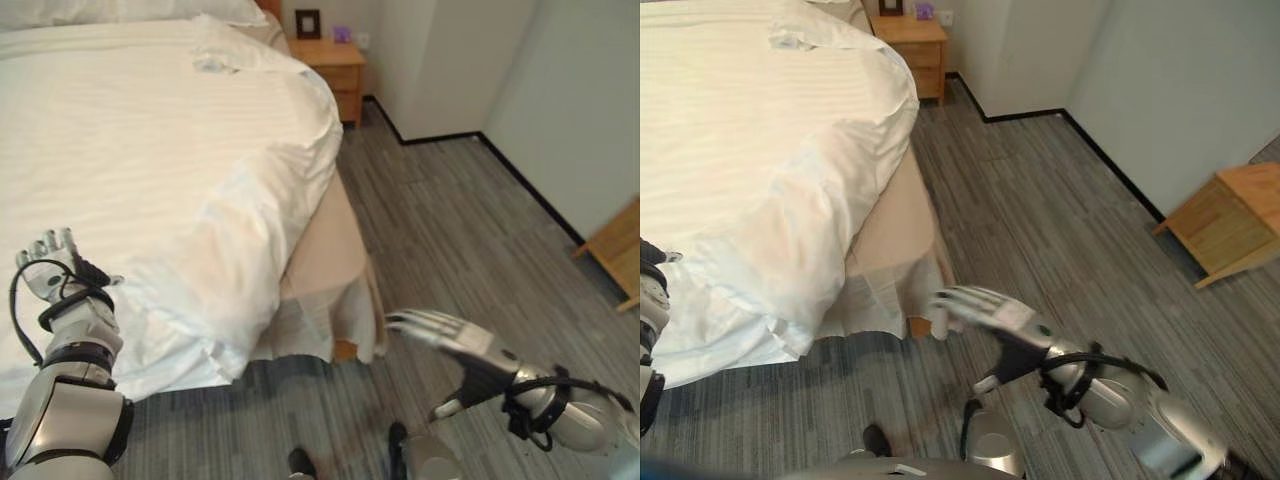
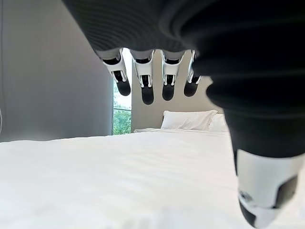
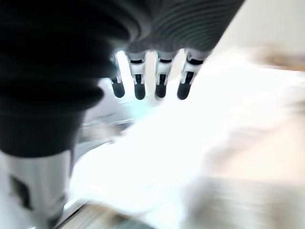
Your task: Making the bed.
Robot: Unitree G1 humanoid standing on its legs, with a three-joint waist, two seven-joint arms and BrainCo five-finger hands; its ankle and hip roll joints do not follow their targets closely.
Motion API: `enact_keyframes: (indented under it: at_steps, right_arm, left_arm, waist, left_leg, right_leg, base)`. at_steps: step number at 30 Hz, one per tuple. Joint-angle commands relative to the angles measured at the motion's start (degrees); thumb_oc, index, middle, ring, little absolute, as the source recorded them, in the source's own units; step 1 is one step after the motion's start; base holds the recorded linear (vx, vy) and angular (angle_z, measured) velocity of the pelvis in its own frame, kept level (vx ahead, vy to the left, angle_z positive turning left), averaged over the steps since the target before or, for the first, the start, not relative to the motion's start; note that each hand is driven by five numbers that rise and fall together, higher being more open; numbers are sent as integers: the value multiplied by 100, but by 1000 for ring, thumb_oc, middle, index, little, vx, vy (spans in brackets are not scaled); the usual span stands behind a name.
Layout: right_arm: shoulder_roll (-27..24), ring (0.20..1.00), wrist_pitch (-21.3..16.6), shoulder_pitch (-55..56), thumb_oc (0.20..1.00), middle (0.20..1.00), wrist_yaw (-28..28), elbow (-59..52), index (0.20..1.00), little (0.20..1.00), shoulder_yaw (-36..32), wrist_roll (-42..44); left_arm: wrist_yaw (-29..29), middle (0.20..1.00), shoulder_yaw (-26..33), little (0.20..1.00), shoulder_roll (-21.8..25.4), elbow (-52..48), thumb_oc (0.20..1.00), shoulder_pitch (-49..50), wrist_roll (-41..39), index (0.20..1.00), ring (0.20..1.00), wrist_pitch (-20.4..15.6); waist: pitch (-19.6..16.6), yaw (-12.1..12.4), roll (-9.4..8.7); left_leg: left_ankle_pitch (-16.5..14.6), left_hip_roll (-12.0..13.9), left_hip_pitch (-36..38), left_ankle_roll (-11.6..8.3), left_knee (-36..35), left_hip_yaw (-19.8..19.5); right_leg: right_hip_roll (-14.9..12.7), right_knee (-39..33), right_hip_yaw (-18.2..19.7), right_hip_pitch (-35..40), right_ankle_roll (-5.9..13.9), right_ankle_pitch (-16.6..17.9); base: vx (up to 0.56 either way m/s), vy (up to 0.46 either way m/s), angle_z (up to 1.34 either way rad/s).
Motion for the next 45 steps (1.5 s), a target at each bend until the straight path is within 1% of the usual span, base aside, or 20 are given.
enact_keyframes:
  at_steps: [1,4,6,10,12,18,20,21,24,28,31,35,36,37,40,41,42,43,44,45]
  right_arm:
    - [-162,1000,-167,-269,1000,1000,-181,-160,1000,1000,-115,215]
    - [-53,1000,-125,-246,1000,1000,-212,-298,1000,1000,24,169]
    - [-111,1000,-19,-318,1000,1000,-190,-246,1000,1000,145,81]
    - [-181,1000,20,-176,1000,1000,-148,-224,1000,1000,-2,108]
    - [-164,1000,77,92,1000,1000,-123,-135,1000,1000,-212,165]
    - [66,1000,189,1066,1000,1000,-286,239,1000,1000,-1004,-227]
    - [480,1000,449,1528,1000,1000,-541,784,1000,1000,-1444,-669]
    - [485,1000,445,1541,1000,1000,-547,783,1000,1000,-1457,-678]
    - [976,1000,731,1679,1000,1000,-978,1325,1000,1000,-1743,-1016]
    - [1161,1000,896,1637,1000,1000,-1248,1591,1000,1000,-1857,-1229]
    - [1282,1000,1179,1608,1000,1000,-1738,1983,1000,1000,-2034,-1815]
    - [1403,1000,1289,1233,1000,1000,-1909,2505,1000,1000,-1751,-1865]
    - [1403,1000,1280,1177,1000,1000,-1879,2536,1000,1000,-1703,-1801]
    - [1419,1000,1276,1117,1000,1000,-1857,2560,1000,1000,-1641,-1724]
    - [1445,1000,1202,1024,1000,1000,-1618,2590,1000,1000,-1455,-1471]
    - [1493,1000,1206,988,1000,1000,-1483,2725,1000,1000,-1323,-1342]
    - [942,1000,1369,476,1000,1000,-1324,2041,1000,1000,-1816,-947]
    - [1292,1000,1235,802,1000,1000,-1240,2631,1000,1000,-1615,-804]
    - [1525,1000,1335,1130,1000,1000,-1558,3122,1000,1000,-1634,-999]
    - [1629,1000,1408,1240,1000,1000,-1612,3365,1000,1000,-1616,-1025]
  left_arm:
    - [-12,1000,-176,1000,-188,193,1000,-760,-145,1000,1000,-222]
    - [-38,1000,-140,1000,-488,332,1000,-915,-473,1000,1000,-345]
    - [-76,1000,-264,1000,-982,288,1000,-1058,-701,1000,1000,-452]
    - [-57,1000,-368,1000,-1208,186,1000,-1172,-795,1000,1000,-515]
    - [-28,1000,-455,1000,-1177,86,1000,-1295,-770,1000,1000,-540]
    - [18,1000,-565,1000,-1162,-55,1000,-1367,-654,1000,1000,-550]
    - [69,1000,-528,1000,-1078,-136,1000,-1335,-641,1000,1000,-546]
    - [69,1000,-535,1000,-1082,-139,1000,-1342,-640,1000,1000,-544]
    - [152,1000,-557,1000,-966,-311,1000,-1283,-605,1000,1000,-526]
    - [243,1000,-706,1000,-841,-291,1000,-1371,-324,1000,1000,-360]
    - [317,1000,-626,1000,-792,-169,1000,-1359,-273,1000,1000,-198]
    - [369,1000,-630,1000,-706,-15,1000,-1491,-320,1000,1000,-154]
    - [350,498,-674,498,-639,33,498,-1547,-322,498,498,-139]
    - [328,200,-707,200,-544,89,200,-1593,-339,200,200,-120]
    - [80,200,-641,200,-457,548,200,-1519,-495,200,200,-200]
    - [-6,200,-517,200,-701,557,200,-1356,-805,200,200,-349]
    - [-50,200,-535,200,-811,491,200,-1383,-923,200,200,-448]
    - [-5,200,-418,200,-1067,343,200,-1099,-1075,200,200,-607]
    - [223,200,-190,200,-1919,-1045,200,-340,-1652,200,200,-1056]
    - [208,200,-254,200,-2202,-1640,200,-100,-1834,200,200,-1224]
  waist:
    - [391,-208,94]
    - [315,-235,52]
    - [250,-260,107]
    - [173,-354,237]
    - [165,-403,302]
    - [156,-502,380]
    - [181,-595,460]
    - [171,-586,456]
    - [205,-643,582]
    - [235,-644,629]
    - [269,-625,640]
    - [309,-634,629]
    - [328,-639,627]
    - [326,-649,623]
    - [304,-672,586]
    - [292,-682,557]
    - [267,-655,540]
    - [279,-666,551]
    - [285,-651,545]
    - [267,-658,544]
  left_leg:
    - [-399,-137,240,-409,75,-442]
    - [-405,-218,255,-413,75,-537]
    - [-370,-241,184,-429,75,-731]
    - [-287,-189,5,-467,75,-930]
    - [-212,-120,-128,-502,75,-979]
    - [-177,-55,-270,-541,75,-979]
    - [-171,-23,-375,-564,75,-942]
    - [-137,-25,-403,-564,75,-942]
    - [-99,8,-617,-576,75,-925]
    - [-70,9,-747,-575,75,-924]
    - [-50,28,-869,-575,75,-888]
    - [23,45,-1171,-588,75,-903]
    - [38,51,-1239,-595,75,-898]
    - [65,59,-1359,-604,75,-879]
    - [100,112,-1537,-638,75,-786]
    - [94,117,-1513,-649,75,-736]
    - [102,118,-1486,-664,75,-731]
    - [78,99,-1429,-652,75,-714]
    - [-53,17,-1158,-575,75,-674]
    - [-104,-19,-1030,-551,75,-655]
  right_leg:
    - [18,-903,1382,-90,274,108]
    - [-119,-877,1400,15,275,228]
    - [-136,-924,1274,120,165,265]
    - [-93,-924,1030,124,99,225]
    - [-74,-924,875,95,82,202]
    - [-32,-924,821,19,57,144]
    - [-29,-924,837,-60,61,116]
    - [-30,-924,840,-88,53,147]
    - [-40,-924,853,-298,48,164]
    - [-28,-924,861,-433,41,192]
    - [2,-924,877,-589,39,232]
    - [42,-924,928,-911,38,330]
    - [52,-924,939,-988,42,360]
    - [65,-924,966,-1110,48,410]
    - [124,-924,1026,-1312,52,450]
    - [134,-924,1050,-1321,39,434]
    - [134,-924,1049,-1311,34,428]
    - [132,-924,1059,-1267,36,415]
    - [69,-924,1106,-1058,12,375]
    - [35,-924,1105,-954,15,358]
  base:
    - [211,-30,106]
    - [130,-77,122]
    - [158,-184,110]
    - [58,-93,70]
    - [58,-81,33]
    - [44,-37,-3]
    - [-2,-5,-2]
    - [-11,1,-4]
    - [-13,0,0]
    - [-4,-1,1]
    - [-7,-4,-3]
    - [-45,-23,-10]
    - [-57,-23,-15]
    - [-44,-16,-11]
    - [-5,-19,-8]
    - [21,-5,-7]
    - [24,14,-10]
    - [65,95,-27]
    - [87,133,-23]
    - [96,157,-18]
